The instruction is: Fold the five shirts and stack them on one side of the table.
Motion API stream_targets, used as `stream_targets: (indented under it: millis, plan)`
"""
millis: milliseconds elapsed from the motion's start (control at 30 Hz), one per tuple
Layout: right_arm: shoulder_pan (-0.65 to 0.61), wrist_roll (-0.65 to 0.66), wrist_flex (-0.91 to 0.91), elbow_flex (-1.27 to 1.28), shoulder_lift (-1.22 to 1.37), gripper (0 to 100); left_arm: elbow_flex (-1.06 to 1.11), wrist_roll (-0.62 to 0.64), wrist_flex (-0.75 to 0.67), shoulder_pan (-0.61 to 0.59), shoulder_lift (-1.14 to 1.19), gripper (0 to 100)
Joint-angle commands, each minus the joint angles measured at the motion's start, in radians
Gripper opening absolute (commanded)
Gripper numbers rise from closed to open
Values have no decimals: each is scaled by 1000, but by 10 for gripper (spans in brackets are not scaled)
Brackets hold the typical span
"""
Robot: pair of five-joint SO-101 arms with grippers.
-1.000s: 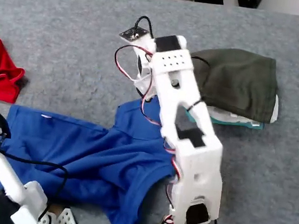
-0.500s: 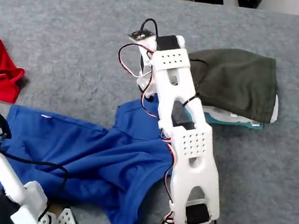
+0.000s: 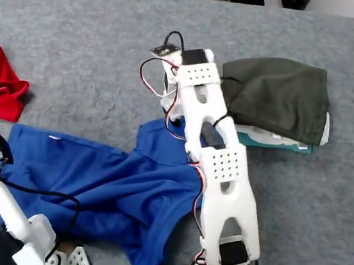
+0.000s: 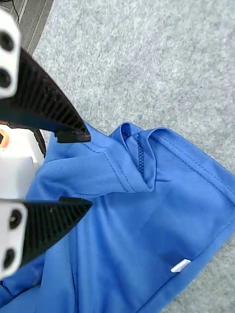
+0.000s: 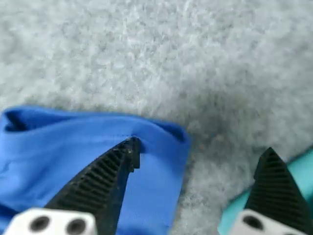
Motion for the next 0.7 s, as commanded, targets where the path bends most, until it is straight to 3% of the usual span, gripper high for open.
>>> stream_targets:
  millis: [0, 167, 433, 667]
  plan:
    - [22, -3, -34, -47, 15, 371, -15, 5, 0, -8, -28, 189]
    - [22, -5, -25, -94, 21, 352, -15, 5, 0, -6, -28, 189]
    - [21, -6, -25, -134, 21, 80, -15, 5, -8, -6, -28, 189]
    - [21, -5, -5, -133, 22, 62, -15, 5, -8, -5, -28, 189]
